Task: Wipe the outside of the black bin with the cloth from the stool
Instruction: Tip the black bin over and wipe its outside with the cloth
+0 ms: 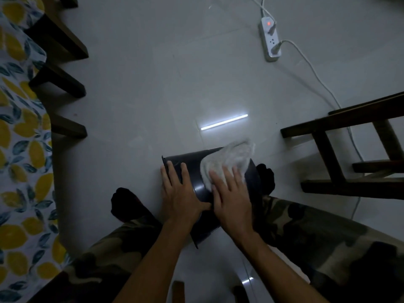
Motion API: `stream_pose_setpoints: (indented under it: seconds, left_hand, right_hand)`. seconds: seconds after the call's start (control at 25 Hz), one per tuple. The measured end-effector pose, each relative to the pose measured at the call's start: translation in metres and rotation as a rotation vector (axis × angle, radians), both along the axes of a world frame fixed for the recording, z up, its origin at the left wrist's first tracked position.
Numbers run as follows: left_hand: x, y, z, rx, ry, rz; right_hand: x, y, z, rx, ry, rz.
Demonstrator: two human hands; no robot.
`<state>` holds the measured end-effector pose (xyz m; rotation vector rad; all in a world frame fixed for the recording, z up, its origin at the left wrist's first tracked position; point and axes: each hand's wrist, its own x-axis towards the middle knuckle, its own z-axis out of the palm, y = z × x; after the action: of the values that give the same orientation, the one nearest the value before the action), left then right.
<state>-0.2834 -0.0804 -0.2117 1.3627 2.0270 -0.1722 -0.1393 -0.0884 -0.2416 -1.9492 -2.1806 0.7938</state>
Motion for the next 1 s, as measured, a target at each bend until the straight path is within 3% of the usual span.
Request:
stream_pose_setpoints:
  seconds: [0.16, 0.32, 0.4, 0.48, 0.64, 0.8, 1.0]
  left_hand:
    - [0.002, -0.004, 0.001, 0.053, 0.028, -0.019]
    - [0.006, -0.004, 0.004, -0.022, 0.028, -0.014]
    - [0.009, -0.008, 0.004, 0.038, 0.013, 0.009]
    - [0.010, -0.013, 0.001, 0.095, -0.006, 0.016]
    - [0.014, -0.011, -0.003, 0.219, 0.016, -0.047]
    - [0.004, -0.001, -0.003, 0.389, 0.101, -0.208]
    - [-0.012, -0.021, 0.002, 0.645, 0.215, -0.242]
  right_hand:
    - [-0.030, 0.062, -0.006, -0.067, -0.018, 0.211]
    - [-0.052, 0.152, -0.030, -0.436, -0.179, 0.355]
    - [-0.035, 0.173, -0.040, -0.514, -0.239, 0.212]
    - [-0.008, 0.172, -0.040, -0.399, -0.230, -0.009]
    - [0.030, 0.154, -0.024, -0.258, -0.036, -0.473]
    - [0.038, 0.149, -0.012, -0.071, 0.096, -0.595]
    - [0.045, 0.138, 0.001, 0.010, 0.075, -0.597]
